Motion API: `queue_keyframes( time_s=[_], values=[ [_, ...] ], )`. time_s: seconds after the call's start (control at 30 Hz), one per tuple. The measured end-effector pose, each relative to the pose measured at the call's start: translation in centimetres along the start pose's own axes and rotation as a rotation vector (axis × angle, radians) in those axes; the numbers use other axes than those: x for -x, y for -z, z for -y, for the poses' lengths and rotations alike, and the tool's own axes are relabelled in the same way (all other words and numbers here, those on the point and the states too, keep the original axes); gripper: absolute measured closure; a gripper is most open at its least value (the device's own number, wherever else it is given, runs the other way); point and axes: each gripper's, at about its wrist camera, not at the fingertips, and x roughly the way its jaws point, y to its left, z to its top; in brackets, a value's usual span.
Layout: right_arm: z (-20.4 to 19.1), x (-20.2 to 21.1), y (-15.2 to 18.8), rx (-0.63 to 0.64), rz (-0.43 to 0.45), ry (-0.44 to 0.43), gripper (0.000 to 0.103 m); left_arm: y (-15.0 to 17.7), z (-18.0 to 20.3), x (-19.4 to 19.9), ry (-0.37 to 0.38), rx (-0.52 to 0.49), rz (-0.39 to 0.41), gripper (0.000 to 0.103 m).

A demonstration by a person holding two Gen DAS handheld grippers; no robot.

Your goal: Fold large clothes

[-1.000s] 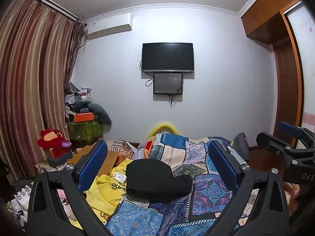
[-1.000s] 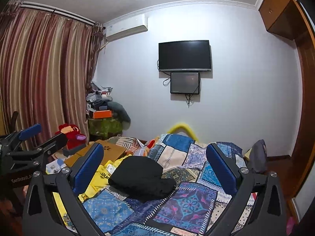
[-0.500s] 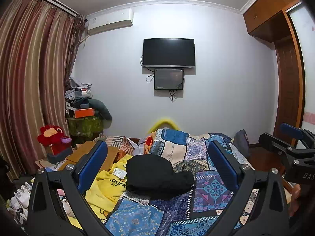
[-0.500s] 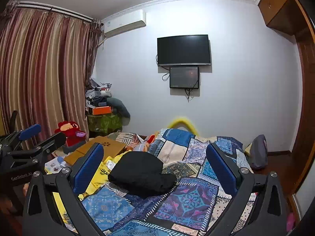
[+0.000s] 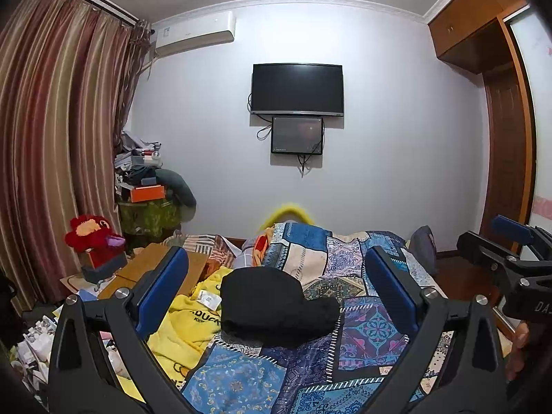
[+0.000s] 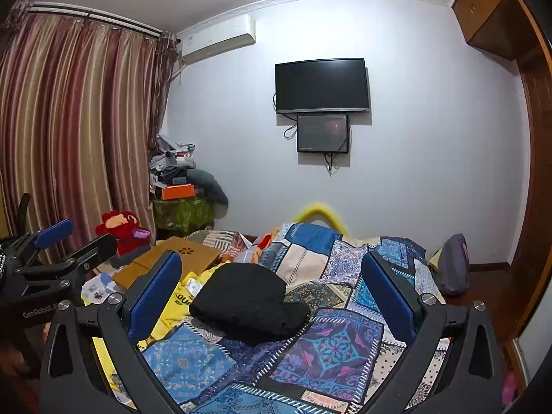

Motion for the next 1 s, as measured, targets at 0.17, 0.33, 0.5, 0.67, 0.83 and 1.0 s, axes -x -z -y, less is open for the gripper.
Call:
queue_keyframes(
  time_s=[0.17, 0.33, 0.5, 0.67, 0.83, 1.0],
  values=[
    [0.04, 0.06, -0.02, -0.001, 0.000, -0.001, 0.000, 0.01, 0.02, -0.01, -0.001, -0.001, -0.002, 0.000],
    [0.08, 0.07, -0.15, -0.009, 0.001, -0.004, 0.000, -0.01, 0.00, 0.06, -0.002, 0.000, 0.001, 0.000],
    [0.09, 0.06, -0.17, -0.008, 0.000, -0.005, 0.000, 0.06, 0.00, 0.07, -0.002, 0.000, 0.001, 0.000],
    [0.07, 0.14, -0.20, -0.010, 0.001, -0.003, 0.000, 0.03, -0.02, 0.04, 0.006, 0.004, 0.001, 0.000],
    [0.07, 0.15, -0.28, -0.014, 0.000, 0.000, 0.000, 0.04, -0.01, -0.05, 0.017, 0.007, 0.001, 0.000],
    [0.07, 0.09, -0.29, -0.015, 0.000, 0.002, 0.000, 0.09, 0.00, -0.35, 0.027, 0.015, -0.016, 0.000]
  ],
)
